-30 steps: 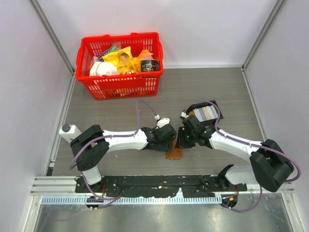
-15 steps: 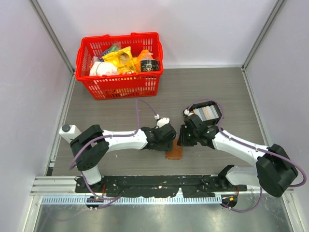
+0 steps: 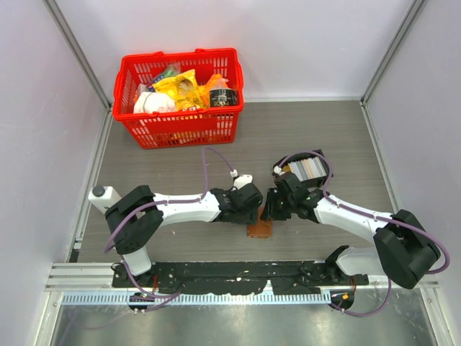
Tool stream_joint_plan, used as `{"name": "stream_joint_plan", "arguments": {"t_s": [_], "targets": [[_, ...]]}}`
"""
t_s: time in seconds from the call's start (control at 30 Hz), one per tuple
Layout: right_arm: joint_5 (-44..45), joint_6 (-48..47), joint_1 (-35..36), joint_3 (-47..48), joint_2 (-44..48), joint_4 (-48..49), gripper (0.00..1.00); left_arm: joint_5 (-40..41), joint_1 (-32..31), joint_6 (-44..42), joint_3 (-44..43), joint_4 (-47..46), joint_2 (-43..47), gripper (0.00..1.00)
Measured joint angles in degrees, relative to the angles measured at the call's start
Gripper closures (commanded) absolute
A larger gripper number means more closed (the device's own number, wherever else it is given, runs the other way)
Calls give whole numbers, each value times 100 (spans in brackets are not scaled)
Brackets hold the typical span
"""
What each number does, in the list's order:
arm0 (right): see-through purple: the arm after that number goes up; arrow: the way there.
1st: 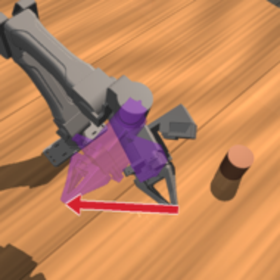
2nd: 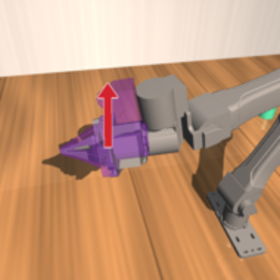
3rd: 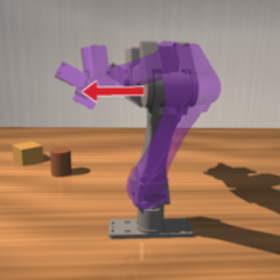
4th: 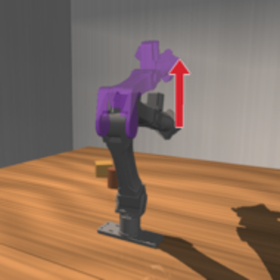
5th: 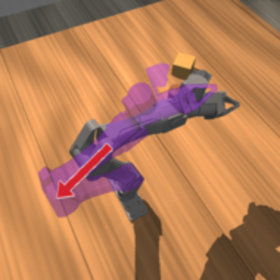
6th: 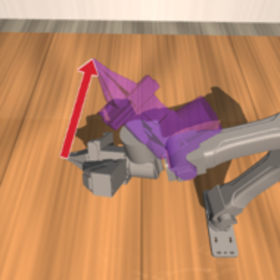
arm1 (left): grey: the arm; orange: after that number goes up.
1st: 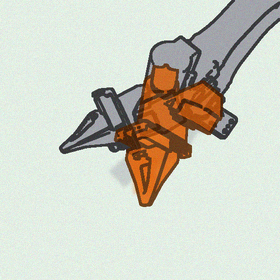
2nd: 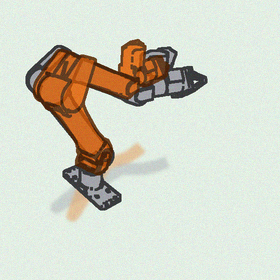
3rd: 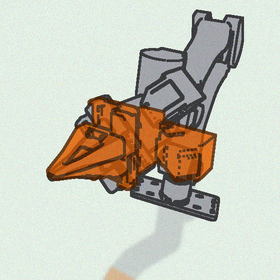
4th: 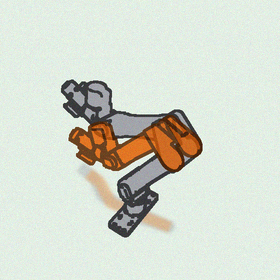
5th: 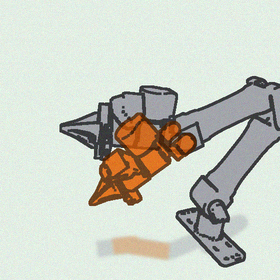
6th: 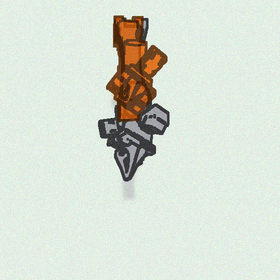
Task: Put the credit cards into the card holder
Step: Close the card holder at the center of the board.
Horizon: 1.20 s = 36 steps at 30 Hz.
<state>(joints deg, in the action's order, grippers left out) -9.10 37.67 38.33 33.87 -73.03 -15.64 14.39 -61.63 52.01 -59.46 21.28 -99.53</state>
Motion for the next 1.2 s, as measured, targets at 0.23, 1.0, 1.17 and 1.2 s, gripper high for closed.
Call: {"name": "stream_joint_plan", "arguments": {"t_s": [0.23,1.0,1.17,1.2], "targets": [[-76,22,-33,-92,4,155,78,-13,15,2,-11,2,-9,33],[1038,70,697,-295,260,341,91,-22,15,7,-11,15,-11,33],[1694,356,1110,-522,496,507,92,-26,15,17,-11,17,-11,33],[1797,433,1193,-590,568,540,92,-26,15,24,-11,17,-11,33]]}}
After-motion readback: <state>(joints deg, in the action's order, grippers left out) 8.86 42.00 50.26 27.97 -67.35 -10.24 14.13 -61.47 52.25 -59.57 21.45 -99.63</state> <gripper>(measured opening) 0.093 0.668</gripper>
